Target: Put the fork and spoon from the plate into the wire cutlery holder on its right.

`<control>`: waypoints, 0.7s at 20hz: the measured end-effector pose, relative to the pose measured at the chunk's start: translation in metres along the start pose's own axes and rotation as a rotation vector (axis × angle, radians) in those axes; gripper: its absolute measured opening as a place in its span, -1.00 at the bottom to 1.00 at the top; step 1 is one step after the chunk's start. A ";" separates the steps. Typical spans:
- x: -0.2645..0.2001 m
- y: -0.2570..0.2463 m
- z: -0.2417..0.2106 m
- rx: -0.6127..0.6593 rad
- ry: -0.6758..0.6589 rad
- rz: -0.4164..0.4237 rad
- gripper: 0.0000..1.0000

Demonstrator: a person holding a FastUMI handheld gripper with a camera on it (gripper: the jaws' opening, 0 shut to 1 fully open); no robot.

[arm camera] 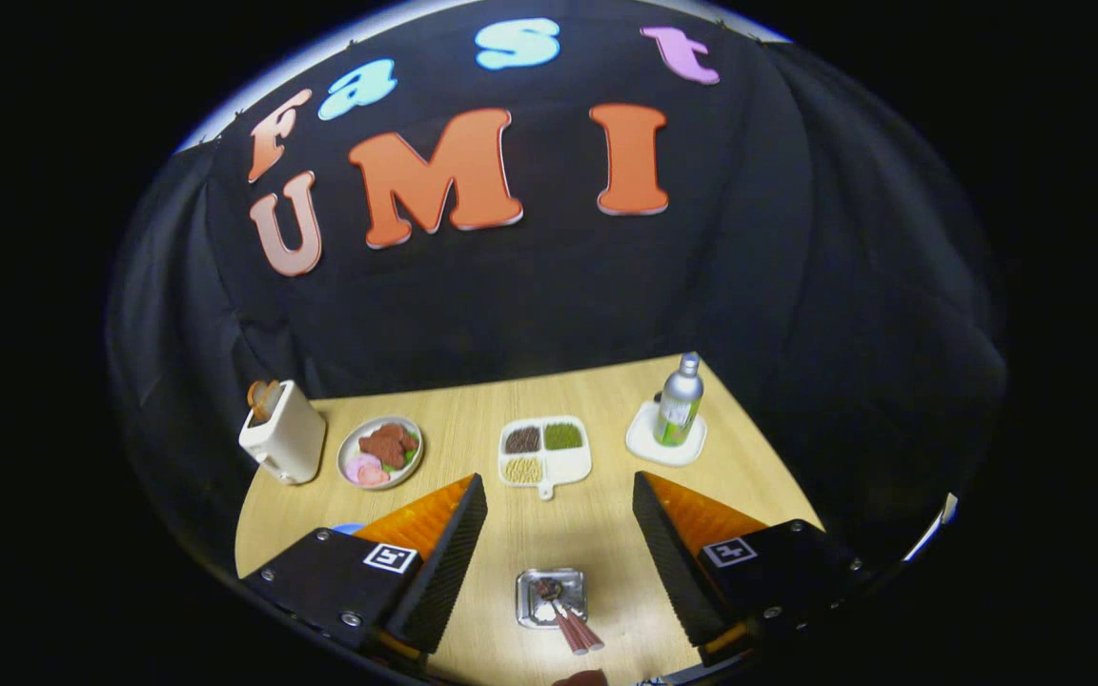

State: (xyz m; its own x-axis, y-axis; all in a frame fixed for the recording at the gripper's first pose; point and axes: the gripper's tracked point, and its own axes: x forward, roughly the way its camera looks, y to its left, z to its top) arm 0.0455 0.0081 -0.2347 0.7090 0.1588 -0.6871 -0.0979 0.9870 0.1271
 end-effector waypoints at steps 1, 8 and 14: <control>-0.006 -0.003 0.010 0.014 -0.061 -0.011 0.85; -0.040 -0.015 0.064 0.020 -0.407 -0.120 0.85; -0.051 0.000 0.082 -0.003 -0.489 -0.104 0.85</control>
